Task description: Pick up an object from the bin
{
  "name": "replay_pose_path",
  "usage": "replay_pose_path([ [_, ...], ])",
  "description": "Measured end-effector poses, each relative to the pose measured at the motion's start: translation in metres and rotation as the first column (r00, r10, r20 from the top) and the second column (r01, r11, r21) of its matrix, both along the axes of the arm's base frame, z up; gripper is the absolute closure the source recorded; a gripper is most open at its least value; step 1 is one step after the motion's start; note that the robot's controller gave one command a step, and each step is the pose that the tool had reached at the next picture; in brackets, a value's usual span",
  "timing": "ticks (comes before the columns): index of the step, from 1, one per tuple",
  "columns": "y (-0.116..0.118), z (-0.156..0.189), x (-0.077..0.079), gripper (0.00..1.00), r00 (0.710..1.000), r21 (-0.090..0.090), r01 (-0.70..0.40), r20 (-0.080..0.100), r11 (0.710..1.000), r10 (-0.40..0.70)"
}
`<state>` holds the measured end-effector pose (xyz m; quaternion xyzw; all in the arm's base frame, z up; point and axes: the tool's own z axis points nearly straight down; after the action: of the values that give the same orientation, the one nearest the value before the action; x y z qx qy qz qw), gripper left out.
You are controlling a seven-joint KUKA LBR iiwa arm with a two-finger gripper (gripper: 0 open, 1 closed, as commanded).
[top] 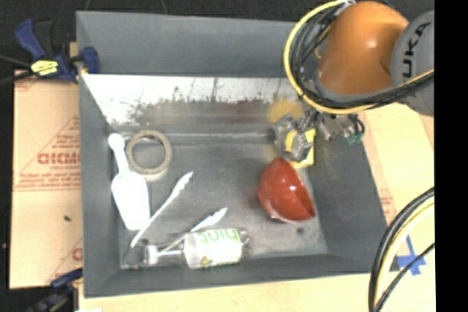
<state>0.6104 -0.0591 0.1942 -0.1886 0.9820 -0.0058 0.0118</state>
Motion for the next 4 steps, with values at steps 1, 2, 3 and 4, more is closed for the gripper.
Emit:
replay_pose_path([
  [1,0.000,0.000,0.000,0.00,1.000,0.000,0.000,0.000,1.000,0.000],
  [2,0.000,0.000,0.000,0.00,1.000,0.001,0.001,0.000,1.000,-0.001],
  [3,-0.006,0.019,-0.003,0.00,1.000,0.001,0.012,0.008,1.000,-0.012],
  [4,-0.022,0.024,0.001,0.00,1.000,0.001,0.030,0.011,1.000,-0.030],
])
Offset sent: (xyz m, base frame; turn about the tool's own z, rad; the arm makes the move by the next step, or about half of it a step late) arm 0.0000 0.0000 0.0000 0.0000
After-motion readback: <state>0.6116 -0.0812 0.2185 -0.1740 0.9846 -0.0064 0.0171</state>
